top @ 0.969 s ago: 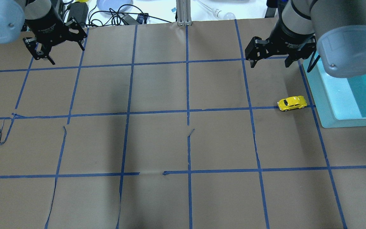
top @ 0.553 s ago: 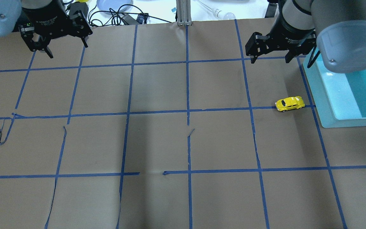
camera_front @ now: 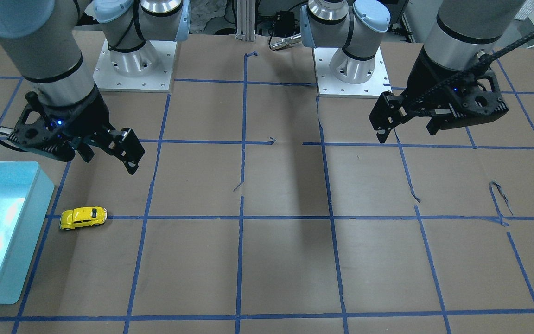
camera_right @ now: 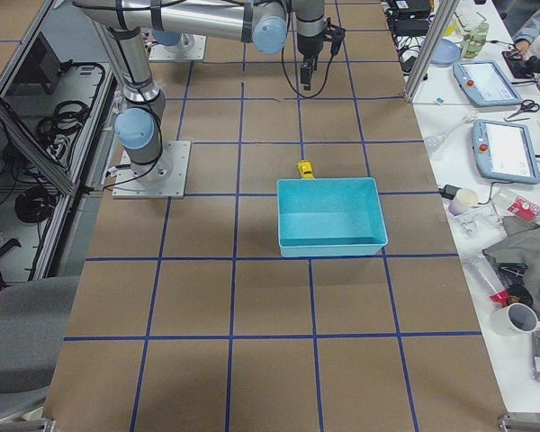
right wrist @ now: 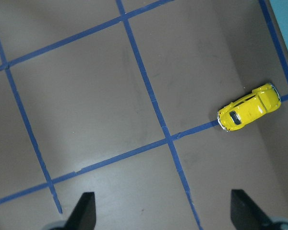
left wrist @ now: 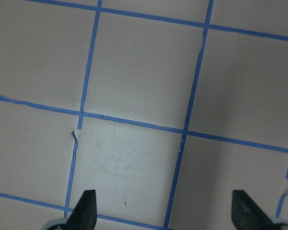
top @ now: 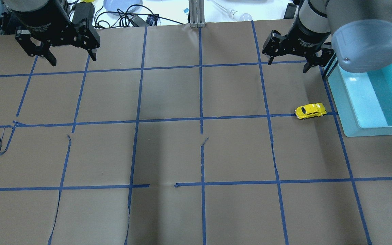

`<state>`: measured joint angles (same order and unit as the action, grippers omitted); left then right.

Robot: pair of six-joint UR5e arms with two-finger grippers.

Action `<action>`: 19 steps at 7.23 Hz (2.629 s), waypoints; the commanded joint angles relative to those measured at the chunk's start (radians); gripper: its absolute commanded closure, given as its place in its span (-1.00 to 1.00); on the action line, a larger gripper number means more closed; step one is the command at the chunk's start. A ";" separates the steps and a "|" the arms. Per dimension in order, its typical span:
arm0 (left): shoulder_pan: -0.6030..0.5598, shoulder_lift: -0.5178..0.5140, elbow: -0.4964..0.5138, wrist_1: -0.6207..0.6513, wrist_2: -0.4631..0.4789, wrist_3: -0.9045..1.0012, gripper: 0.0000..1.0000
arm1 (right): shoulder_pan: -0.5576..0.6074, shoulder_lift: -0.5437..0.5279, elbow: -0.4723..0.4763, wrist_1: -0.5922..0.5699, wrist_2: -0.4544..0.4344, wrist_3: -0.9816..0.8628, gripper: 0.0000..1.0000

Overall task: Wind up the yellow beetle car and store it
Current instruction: 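Raise the left gripper while the car rolls toward the blue bin, then lower the right gripper onto the yellow car and grasp it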

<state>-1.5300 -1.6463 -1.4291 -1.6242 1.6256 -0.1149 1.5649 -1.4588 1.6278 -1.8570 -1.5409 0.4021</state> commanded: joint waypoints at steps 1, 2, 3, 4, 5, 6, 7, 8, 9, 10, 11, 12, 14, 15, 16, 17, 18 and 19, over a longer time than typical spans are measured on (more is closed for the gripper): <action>-0.004 0.013 -0.051 -0.002 -0.029 0.009 -1.00 | -0.011 0.078 0.012 -0.080 0.005 0.272 -1.00; -0.002 0.011 -0.054 0.004 -0.035 0.009 -1.00 | -0.041 0.109 0.017 -0.205 -0.001 0.411 -1.00; -0.004 0.019 -0.060 0.004 -0.047 0.020 -1.00 | -0.066 0.127 0.029 -0.249 0.001 0.551 -1.00; -0.005 0.029 -0.063 0.000 -0.050 0.029 -1.00 | -0.078 0.143 0.043 -0.249 -0.002 0.710 -1.00; -0.005 0.029 -0.076 -0.006 -0.049 0.029 -1.00 | -0.091 0.159 0.067 -0.243 -0.004 0.828 -1.00; -0.005 0.037 -0.094 -0.005 -0.050 0.029 -1.00 | -0.104 0.173 0.108 -0.228 -0.004 0.930 -1.00; -0.005 0.055 -0.102 -0.008 -0.046 0.027 -1.00 | -0.129 0.173 0.157 -0.226 -0.033 0.932 -1.00; -0.005 0.057 -0.102 -0.009 -0.046 0.029 -1.00 | -0.194 0.173 0.193 -0.232 -0.054 0.914 -1.00; -0.005 0.057 -0.109 -0.011 -0.043 0.029 -1.00 | -0.239 0.173 0.211 -0.237 -0.042 0.917 -1.00; -0.005 0.062 -0.129 -0.011 -0.038 0.029 -1.00 | -0.241 0.189 0.221 -0.257 -0.059 0.917 -1.00; -0.005 0.063 -0.136 -0.008 -0.042 0.029 -1.00 | -0.241 0.211 0.222 -0.258 -0.065 0.913 -1.00; -0.004 0.063 -0.136 -0.008 -0.039 0.029 -1.00 | -0.241 0.218 0.236 -0.255 -0.083 0.893 -1.00; -0.005 0.063 -0.137 -0.008 -0.041 0.029 -1.00 | -0.241 0.222 0.247 -0.300 -0.100 0.863 -1.00; -0.004 0.063 -0.137 -0.008 -0.039 0.029 -1.00 | -0.241 0.244 0.239 -0.364 -0.099 0.856 -1.00; -0.004 0.063 -0.137 -0.009 -0.038 0.034 -1.00 | -0.241 0.256 0.247 -0.401 -0.088 0.848 -1.00; -0.004 0.063 -0.139 -0.009 -0.038 0.043 -1.00 | -0.241 0.258 0.251 -0.395 -0.082 0.847 -1.00; -0.004 0.063 -0.139 -0.009 -0.036 0.043 -1.00 | -0.241 0.261 0.270 -0.396 -0.079 0.851 -1.00; -0.004 0.063 -0.139 -0.008 -0.036 0.043 -1.00 | -0.243 0.274 0.273 -0.407 -0.080 0.848 -1.00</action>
<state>-1.5340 -1.5831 -1.5674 -1.6333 1.5886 -0.0734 1.3234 -1.1970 1.8913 -2.2536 -1.6224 1.2516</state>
